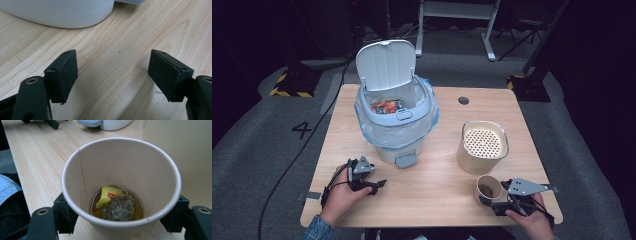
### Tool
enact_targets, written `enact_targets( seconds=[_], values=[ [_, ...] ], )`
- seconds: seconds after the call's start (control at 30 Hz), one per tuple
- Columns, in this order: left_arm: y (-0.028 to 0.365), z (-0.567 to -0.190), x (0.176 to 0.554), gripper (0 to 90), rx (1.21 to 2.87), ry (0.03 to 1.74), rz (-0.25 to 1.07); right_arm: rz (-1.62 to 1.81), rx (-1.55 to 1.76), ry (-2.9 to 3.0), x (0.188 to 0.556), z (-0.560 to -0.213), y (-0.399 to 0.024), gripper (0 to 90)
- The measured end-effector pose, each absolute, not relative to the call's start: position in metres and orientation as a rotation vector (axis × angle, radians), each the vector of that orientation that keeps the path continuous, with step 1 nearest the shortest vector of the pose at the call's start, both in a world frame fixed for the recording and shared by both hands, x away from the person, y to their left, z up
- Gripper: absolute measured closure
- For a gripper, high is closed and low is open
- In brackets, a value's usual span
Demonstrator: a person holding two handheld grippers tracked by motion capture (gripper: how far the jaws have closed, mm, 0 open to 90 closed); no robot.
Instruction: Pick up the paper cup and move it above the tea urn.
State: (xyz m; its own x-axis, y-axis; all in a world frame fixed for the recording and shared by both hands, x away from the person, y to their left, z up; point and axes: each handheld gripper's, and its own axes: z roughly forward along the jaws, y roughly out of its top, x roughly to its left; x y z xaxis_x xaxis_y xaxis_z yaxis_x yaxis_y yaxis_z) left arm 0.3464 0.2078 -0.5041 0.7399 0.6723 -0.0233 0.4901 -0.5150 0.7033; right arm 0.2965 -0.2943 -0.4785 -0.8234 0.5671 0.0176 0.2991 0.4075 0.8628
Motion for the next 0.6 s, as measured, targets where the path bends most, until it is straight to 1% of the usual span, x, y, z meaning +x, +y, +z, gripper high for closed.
enact_targets(
  seconds=[0.23,0.6],
  values=[
    [0.208,-0.504,0.346,24.3,2.22,0.871,0.328,1.398,0.758,2.4,0.297,-0.462,-0.303,29.1],
    [0.208,-0.504,0.346,24.4,2.22,0.871,0.328,1.369,0.729,2.394,0.306,-0.421,-0.327,29.5]
  ],
)
